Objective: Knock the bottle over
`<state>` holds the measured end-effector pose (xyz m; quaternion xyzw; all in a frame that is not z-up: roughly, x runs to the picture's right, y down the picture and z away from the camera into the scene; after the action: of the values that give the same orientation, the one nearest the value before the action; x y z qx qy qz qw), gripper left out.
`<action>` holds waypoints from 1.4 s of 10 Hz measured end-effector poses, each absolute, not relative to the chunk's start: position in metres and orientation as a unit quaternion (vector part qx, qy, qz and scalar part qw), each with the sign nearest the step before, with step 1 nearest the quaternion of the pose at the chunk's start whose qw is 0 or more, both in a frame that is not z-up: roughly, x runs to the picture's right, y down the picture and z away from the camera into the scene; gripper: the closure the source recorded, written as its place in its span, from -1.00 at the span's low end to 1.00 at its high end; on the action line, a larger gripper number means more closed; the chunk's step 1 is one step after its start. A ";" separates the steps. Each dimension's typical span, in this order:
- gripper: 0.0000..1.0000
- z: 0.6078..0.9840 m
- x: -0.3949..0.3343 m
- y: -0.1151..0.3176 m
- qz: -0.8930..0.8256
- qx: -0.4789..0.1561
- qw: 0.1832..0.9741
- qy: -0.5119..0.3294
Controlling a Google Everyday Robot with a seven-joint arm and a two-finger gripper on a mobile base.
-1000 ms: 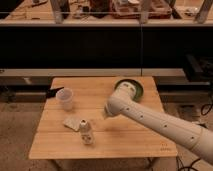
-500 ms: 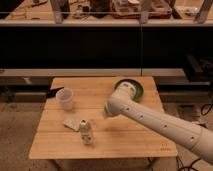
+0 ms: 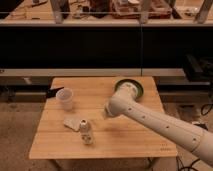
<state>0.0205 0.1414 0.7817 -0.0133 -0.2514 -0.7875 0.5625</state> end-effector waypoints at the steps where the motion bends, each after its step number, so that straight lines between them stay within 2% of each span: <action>1: 0.79 0.772 0.021 0.150 -0.779 0.005 0.567 -0.269; 2: 0.95 0.764 0.024 0.159 -0.772 0.020 0.570 -0.279; 3: 1.00 0.758 0.030 0.167 -0.769 0.029 0.572 -0.284; 6: 1.00 0.741 0.038 0.209 -0.768 0.049 0.559 -0.308; 10: 1.00 0.707 0.012 0.262 -0.790 0.076 0.508 -0.334; 14: 1.00 0.678 -0.015 0.305 -0.798 0.067 0.459 -0.384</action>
<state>-0.0153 0.3047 0.6784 0.0666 -0.3844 -0.7985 0.4586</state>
